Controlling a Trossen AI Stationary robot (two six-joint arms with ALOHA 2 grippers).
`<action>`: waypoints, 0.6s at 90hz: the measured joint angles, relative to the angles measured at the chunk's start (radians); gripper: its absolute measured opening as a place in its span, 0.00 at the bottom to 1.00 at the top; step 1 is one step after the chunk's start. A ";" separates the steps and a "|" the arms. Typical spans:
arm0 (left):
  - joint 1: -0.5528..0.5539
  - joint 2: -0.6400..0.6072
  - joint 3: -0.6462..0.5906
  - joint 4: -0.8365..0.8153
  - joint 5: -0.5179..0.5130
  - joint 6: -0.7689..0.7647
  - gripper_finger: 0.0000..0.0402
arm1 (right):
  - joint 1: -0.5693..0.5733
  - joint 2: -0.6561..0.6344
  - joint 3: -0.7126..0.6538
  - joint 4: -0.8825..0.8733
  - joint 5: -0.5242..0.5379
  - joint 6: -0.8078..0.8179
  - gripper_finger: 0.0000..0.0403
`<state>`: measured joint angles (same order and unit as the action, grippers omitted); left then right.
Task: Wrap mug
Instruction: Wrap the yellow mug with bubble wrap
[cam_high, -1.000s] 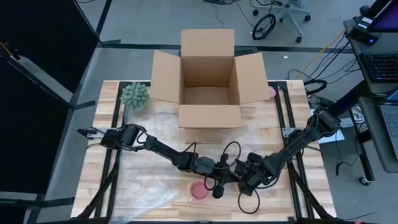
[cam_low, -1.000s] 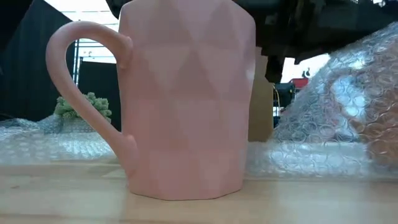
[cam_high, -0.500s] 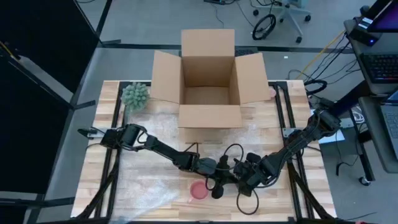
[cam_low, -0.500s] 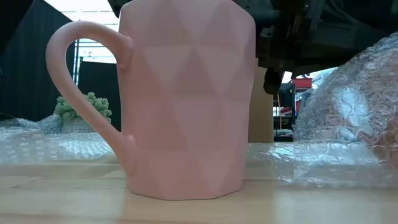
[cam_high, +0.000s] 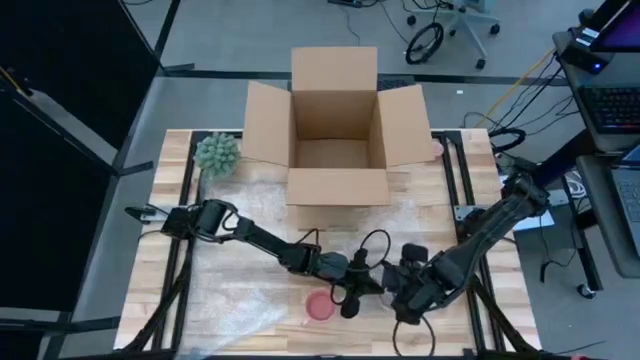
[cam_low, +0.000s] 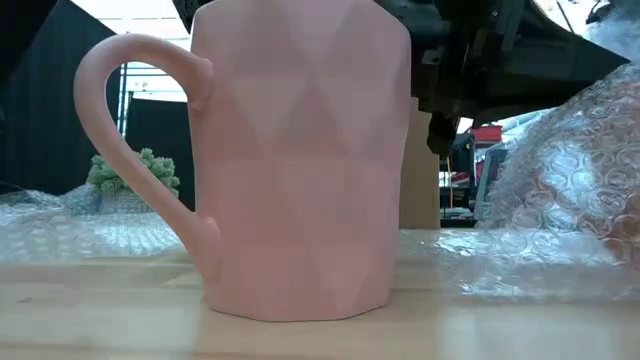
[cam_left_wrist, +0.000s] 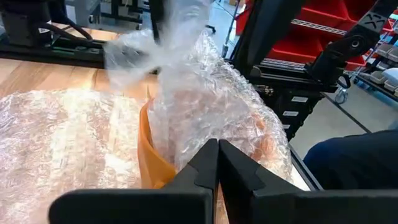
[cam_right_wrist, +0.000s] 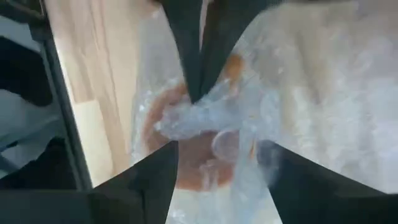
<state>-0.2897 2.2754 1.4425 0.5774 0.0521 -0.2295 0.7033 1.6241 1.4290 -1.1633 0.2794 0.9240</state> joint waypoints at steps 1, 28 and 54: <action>0.000 0.000 0.000 0.000 0.000 0.000 0.00 | 0.000 0.000 -0.001 0.001 0.016 0.002 0.52; 0.000 0.001 -0.001 0.008 0.000 0.000 0.00 | -0.015 0.038 -0.249 0.181 -0.038 0.056 0.52; 0.000 0.003 -0.002 0.037 -0.004 0.000 0.00 | -0.025 0.036 -0.504 0.522 -0.068 0.146 0.52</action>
<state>-0.2898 2.2787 1.4401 0.6139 0.0483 -0.2295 0.6785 1.6598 0.9249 -0.6411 0.2113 1.0698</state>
